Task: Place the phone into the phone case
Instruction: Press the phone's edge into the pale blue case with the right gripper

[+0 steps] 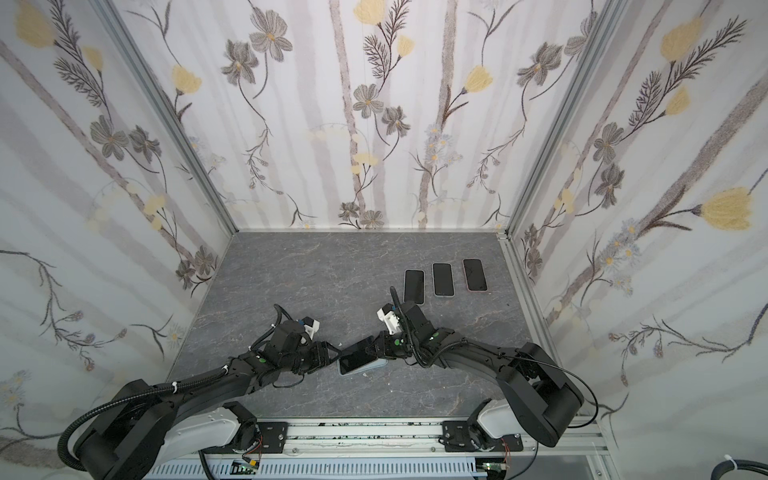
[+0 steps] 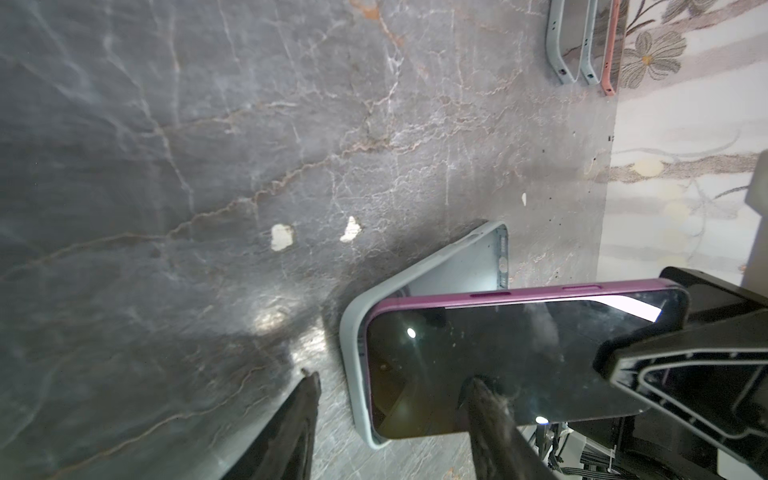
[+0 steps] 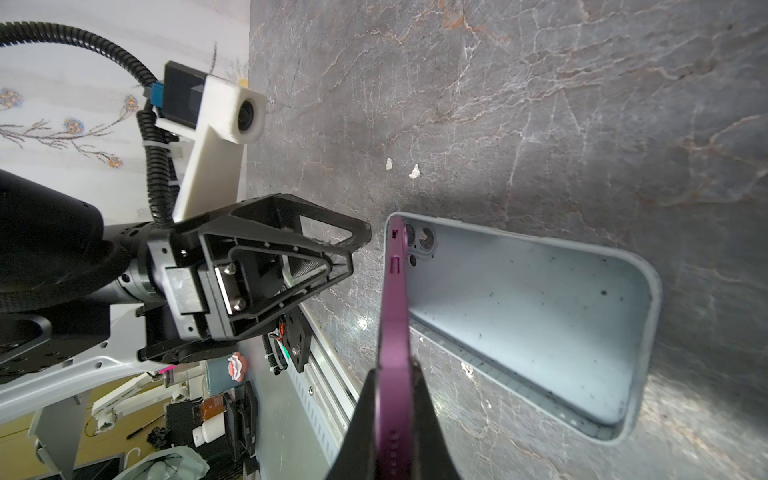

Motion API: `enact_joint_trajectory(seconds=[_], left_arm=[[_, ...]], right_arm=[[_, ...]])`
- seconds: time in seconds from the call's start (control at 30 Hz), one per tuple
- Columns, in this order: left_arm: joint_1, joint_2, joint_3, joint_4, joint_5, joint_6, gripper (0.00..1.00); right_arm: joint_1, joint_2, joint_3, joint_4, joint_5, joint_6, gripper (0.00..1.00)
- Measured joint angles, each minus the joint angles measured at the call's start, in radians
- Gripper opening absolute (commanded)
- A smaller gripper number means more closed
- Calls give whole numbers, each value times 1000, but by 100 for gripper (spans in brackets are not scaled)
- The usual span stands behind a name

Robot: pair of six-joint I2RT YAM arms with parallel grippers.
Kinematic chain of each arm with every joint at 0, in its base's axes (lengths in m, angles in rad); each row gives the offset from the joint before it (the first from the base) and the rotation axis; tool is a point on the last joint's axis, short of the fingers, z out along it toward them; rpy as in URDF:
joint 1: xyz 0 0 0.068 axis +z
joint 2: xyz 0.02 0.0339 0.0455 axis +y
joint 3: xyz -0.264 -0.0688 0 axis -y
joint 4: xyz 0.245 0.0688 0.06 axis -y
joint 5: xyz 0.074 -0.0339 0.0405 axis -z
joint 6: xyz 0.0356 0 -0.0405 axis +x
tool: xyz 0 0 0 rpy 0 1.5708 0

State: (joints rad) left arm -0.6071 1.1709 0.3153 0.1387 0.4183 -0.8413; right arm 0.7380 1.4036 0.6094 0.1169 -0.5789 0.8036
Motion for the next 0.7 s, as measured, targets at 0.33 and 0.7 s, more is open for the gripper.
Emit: enact_joint_trajectory(seconds=[0.33,0.7], left_arm=[[-14,66,-3,94,36,-30,54],[-27,101,-3,116,27,-42,53]], right_arm=[[-23,27,-73,135,-38,62,2],[-41,90,-127,276,-78,105,11]])
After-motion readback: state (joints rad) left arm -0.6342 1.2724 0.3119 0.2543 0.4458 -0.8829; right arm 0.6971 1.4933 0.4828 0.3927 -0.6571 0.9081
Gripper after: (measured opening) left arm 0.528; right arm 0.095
